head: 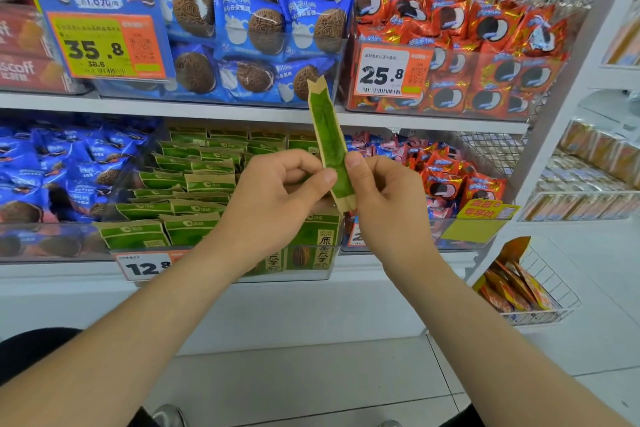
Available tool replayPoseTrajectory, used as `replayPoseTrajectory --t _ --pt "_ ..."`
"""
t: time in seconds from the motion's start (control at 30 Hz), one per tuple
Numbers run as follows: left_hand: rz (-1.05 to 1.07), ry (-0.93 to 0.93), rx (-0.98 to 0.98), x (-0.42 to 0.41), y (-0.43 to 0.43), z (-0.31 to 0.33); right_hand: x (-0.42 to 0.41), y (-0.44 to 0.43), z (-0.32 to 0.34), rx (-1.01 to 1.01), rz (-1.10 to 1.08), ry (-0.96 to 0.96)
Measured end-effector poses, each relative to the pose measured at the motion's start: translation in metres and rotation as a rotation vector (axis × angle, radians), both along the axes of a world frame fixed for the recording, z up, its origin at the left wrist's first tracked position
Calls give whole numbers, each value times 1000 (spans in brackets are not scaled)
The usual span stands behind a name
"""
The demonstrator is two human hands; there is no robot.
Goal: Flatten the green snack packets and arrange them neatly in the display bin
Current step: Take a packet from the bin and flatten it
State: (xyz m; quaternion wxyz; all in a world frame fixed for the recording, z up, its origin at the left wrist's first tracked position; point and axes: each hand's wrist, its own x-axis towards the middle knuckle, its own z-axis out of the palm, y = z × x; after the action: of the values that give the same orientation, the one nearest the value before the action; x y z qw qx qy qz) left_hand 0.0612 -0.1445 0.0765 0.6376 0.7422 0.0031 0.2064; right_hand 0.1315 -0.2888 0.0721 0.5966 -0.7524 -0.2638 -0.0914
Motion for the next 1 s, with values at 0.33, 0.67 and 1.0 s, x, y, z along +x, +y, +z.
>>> replayPoseTrajectory --t 0.33,0.67,1.0 --pt "-27 97 -231 0 1 -1 1 -2 4 180 -16 235" --pt "-66 225 -443 0 -1 8 -4 2 9 213 52 276" --pt "59 137 -389 -1 11 0 -5 -7 13 403 373 799"
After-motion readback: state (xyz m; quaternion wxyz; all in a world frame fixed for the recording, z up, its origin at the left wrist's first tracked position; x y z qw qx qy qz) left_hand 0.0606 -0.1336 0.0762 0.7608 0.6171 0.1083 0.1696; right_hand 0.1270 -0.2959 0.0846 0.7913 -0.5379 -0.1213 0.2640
